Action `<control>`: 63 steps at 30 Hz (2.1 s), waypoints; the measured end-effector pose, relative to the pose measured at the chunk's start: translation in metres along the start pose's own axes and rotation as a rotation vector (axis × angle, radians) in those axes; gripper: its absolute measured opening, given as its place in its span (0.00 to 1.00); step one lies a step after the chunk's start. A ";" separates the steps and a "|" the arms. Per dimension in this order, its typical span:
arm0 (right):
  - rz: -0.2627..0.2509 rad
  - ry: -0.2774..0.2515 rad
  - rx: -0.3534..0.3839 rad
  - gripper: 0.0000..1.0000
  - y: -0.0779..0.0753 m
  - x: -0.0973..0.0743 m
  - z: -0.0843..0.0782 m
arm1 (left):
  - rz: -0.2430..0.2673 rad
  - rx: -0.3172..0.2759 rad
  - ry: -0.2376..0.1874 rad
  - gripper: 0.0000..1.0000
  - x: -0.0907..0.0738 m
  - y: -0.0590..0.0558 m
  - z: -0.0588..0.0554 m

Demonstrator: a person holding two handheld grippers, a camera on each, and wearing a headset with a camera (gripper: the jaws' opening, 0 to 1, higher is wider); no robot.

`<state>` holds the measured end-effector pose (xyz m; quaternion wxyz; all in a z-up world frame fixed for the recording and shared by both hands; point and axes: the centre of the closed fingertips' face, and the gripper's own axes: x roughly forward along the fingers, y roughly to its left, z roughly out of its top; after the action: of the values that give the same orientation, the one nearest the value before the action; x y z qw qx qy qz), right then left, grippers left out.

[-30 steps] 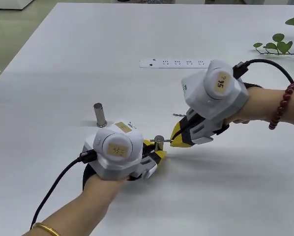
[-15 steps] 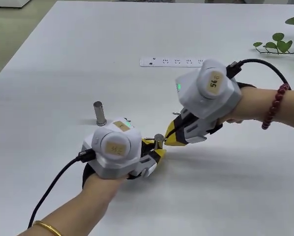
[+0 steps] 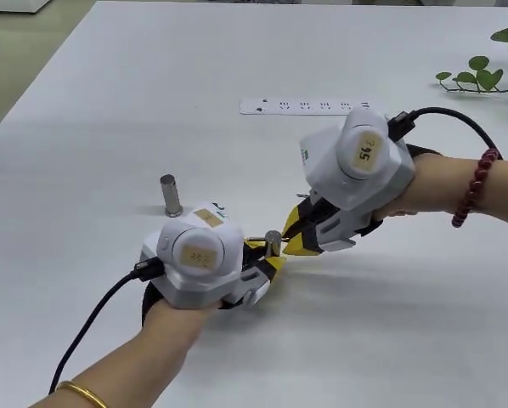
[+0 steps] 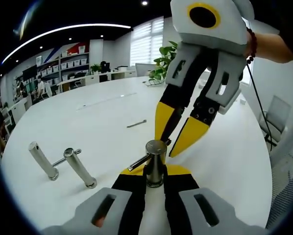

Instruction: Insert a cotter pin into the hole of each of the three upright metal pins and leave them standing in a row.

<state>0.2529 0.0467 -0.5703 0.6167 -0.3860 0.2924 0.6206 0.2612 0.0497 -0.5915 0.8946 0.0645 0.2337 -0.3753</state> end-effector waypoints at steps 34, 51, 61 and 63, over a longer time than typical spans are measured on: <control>-0.014 0.000 0.044 0.12 0.006 -0.008 0.005 | 0.014 -0.023 0.037 0.26 -0.002 0.000 -0.007; 0.022 -0.097 0.207 0.16 0.004 0.005 0.019 | 0.015 -0.023 0.026 0.45 -0.027 0.003 -0.004; 0.023 -0.100 0.224 0.09 0.006 0.010 0.022 | -0.021 -0.036 0.007 0.57 -0.045 -0.003 0.002; 0.021 -0.102 0.220 0.09 0.006 0.010 0.022 | -0.023 -0.040 0.001 0.59 -0.049 -0.004 0.003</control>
<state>0.2444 0.0703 -0.5675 0.6630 -0.2808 0.3309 0.6100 0.2297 0.0774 -0.5654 0.8914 0.0441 0.2422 -0.3806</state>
